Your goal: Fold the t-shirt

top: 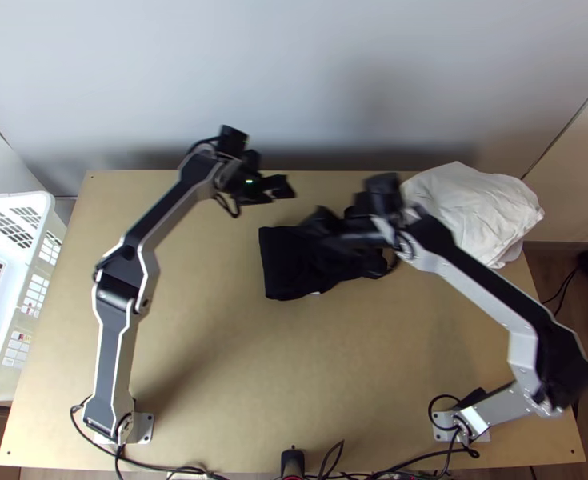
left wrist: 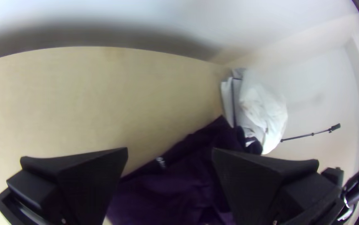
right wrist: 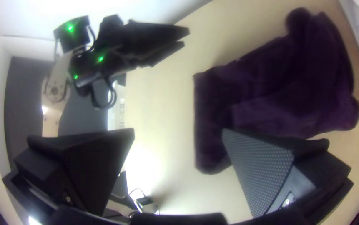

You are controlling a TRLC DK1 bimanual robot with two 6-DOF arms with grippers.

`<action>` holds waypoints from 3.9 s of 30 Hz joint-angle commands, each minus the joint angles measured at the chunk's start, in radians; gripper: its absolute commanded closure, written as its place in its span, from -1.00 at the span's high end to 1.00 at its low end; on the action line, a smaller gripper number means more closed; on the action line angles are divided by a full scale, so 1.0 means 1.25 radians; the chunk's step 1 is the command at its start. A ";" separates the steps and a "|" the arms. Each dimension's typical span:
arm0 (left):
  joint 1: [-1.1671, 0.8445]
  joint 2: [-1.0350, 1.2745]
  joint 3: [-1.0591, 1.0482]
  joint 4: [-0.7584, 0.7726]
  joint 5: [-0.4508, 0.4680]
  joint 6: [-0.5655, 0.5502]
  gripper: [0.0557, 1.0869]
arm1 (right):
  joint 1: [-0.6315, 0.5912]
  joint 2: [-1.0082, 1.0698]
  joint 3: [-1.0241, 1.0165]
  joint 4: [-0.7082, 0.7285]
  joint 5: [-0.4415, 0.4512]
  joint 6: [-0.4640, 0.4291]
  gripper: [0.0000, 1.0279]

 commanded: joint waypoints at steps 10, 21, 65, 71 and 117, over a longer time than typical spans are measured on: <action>0.165 -0.101 -0.121 0.010 -0.057 0.102 0.90 | 0.048 0.316 0.240 -0.125 0.098 -0.039 0.91; 0.152 -0.098 -0.121 0.039 -0.056 0.091 0.90 | -0.206 0.223 0.105 -0.160 0.297 -0.095 0.91; -0.003 -0.121 -0.130 -0.072 0.088 0.140 0.90 | -0.125 0.218 0.192 -0.624 0.152 0.007 0.91; -0.002 -0.122 -0.130 -0.064 0.088 0.139 0.90 | -0.174 0.209 0.106 -0.644 0.155 -0.062 0.91; -0.045 -0.142 -0.162 -0.041 0.096 0.103 0.90 | -0.314 0.228 0.463 -0.425 0.075 -0.228 0.91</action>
